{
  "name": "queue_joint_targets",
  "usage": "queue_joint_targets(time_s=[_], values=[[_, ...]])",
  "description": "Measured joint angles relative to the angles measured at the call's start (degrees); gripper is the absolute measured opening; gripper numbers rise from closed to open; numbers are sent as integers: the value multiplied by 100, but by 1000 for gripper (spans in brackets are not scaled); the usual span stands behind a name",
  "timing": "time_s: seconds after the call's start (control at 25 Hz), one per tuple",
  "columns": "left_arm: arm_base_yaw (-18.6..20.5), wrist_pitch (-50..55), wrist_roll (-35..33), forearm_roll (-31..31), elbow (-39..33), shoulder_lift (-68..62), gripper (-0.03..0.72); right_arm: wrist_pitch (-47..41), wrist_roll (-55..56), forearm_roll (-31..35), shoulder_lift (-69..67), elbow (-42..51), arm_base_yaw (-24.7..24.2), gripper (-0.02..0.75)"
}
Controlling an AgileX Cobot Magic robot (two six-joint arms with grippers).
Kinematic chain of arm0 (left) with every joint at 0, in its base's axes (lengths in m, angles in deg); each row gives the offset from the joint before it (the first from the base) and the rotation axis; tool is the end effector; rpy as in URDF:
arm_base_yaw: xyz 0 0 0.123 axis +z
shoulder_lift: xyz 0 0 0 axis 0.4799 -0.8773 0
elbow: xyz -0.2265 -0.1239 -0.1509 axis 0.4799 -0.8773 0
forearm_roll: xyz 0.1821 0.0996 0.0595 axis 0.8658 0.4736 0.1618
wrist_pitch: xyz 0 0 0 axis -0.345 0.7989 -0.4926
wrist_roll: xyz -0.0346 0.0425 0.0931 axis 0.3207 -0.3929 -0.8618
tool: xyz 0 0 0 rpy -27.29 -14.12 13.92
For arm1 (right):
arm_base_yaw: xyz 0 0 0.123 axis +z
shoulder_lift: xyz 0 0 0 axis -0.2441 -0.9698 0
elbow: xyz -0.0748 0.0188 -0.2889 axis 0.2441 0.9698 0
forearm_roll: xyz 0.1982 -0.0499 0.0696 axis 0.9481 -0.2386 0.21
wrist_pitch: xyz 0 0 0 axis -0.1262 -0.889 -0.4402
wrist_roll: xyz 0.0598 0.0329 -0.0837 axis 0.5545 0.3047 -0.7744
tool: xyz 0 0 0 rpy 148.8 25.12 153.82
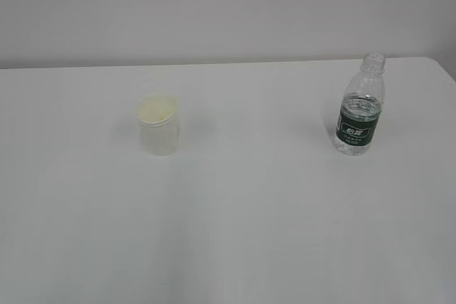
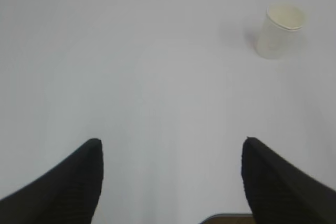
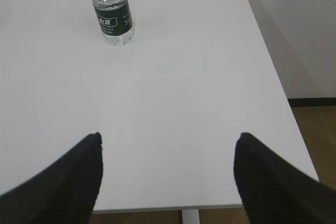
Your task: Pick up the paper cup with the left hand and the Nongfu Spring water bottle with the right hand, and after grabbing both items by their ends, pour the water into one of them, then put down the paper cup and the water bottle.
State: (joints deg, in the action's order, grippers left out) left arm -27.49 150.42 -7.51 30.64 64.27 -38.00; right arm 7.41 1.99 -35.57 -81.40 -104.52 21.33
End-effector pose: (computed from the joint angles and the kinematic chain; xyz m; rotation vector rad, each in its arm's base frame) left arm -0.0409 0.0003 0.2582 -0.1562 2.0466 -0.0537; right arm -0.0419 -0.0206 0.2464 -0.0087 2.0928 -0.0487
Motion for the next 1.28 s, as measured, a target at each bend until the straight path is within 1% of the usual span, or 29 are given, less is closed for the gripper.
queue_joint_targets(time_s=[0.32,0.56,0.8,1.0,1.28], values=[[0,-38,0,0,0,0,587,25,-47,-8,0,0,0,592],[0,-89,0,-33,0,-22,587,148,-219,116,0,0,0,591],[0,-395,0,-69,31,-484,587,808,-231,170,-68,-47,0,591],[0,-1045,0,-69,113,-1049,587,1118,-231,170,-609,-47,0,591],[0,-1614,0,-69,116,-1909,587,1970,-231,172,-1188,-47,0,591]])
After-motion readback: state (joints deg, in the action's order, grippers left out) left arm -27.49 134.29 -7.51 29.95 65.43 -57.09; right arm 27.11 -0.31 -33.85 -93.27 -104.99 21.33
